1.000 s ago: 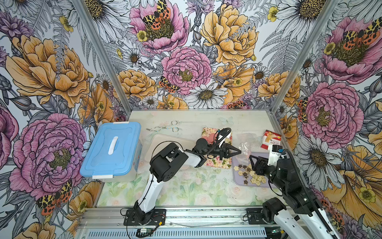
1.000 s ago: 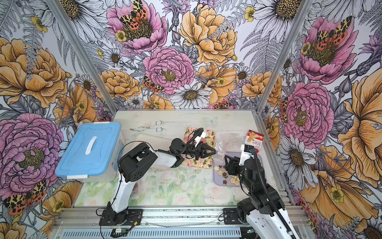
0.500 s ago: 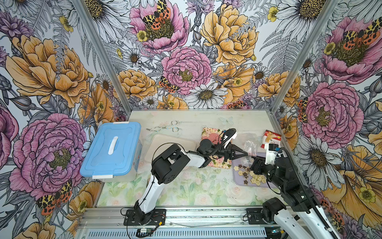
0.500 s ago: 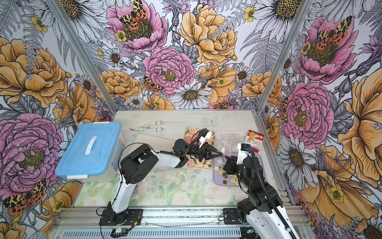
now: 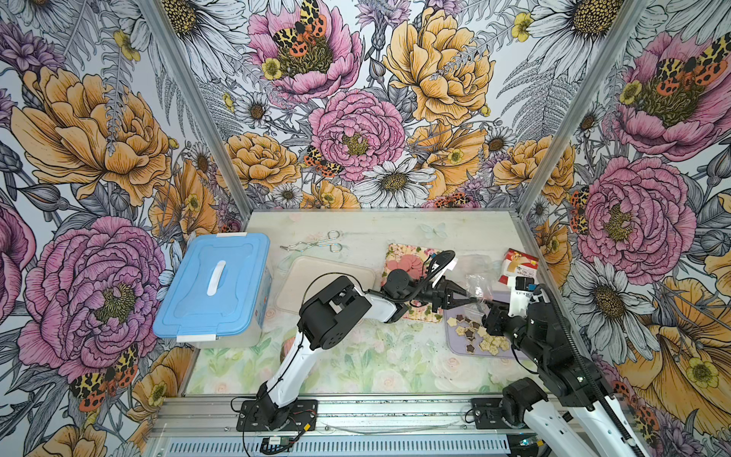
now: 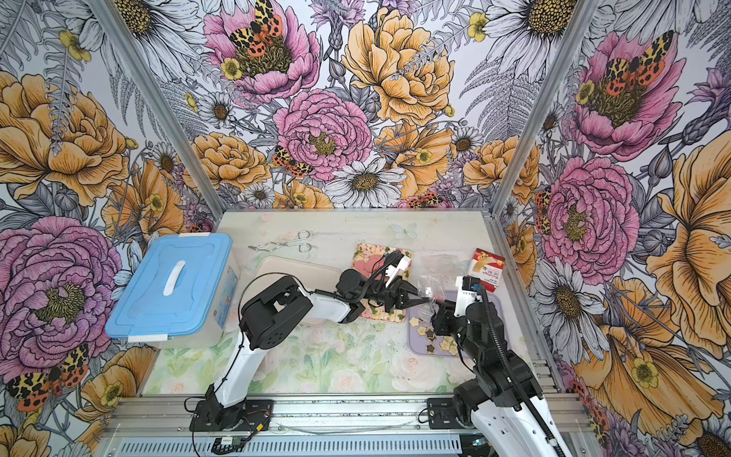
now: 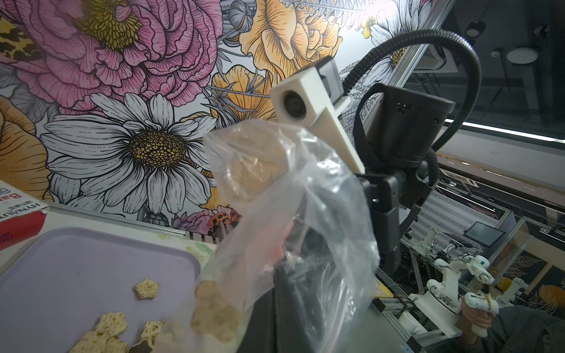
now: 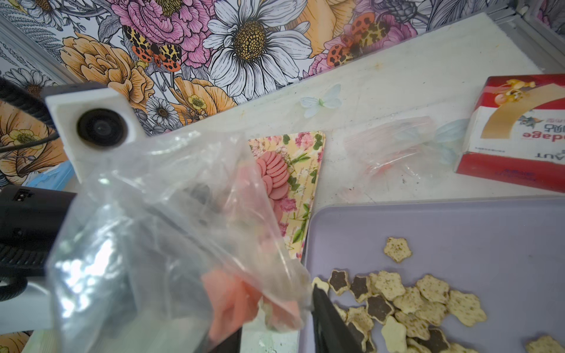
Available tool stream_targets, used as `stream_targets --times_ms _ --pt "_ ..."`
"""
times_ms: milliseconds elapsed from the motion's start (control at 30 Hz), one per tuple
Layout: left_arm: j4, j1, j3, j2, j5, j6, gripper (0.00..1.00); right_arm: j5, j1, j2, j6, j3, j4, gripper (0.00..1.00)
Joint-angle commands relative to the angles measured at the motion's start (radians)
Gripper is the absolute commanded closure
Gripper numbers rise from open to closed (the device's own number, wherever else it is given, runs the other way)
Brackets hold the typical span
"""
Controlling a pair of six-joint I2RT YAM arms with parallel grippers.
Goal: Pour cookies out of the ziploc bag
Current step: Pick up the ziploc bag from the tray.
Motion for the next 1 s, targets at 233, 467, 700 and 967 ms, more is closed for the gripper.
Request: stream_targets --times_ms 233,467,700,967 --pt "0.012 0.014 0.007 0.043 -0.004 0.037 1.00 -0.048 0.007 0.043 -0.020 0.009 0.072 0.94" --pt "0.012 0.043 -0.029 0.035 -0.018 0.073 1.00 0.001 0.007 0.019 -0.004 -0.002 0.064 1.00" --pt "0.012 0.103 -0.072 0.030 -0.041 0.161 1.00 0.148 0.006 0.057 0.051 0.002 -0.009 1.00" --pt "0.010 0.123 -0.025 0.054 0.004 0.218 1.00 0.110 0.006 0.069 0.029 0.004 -0.008 1.00"
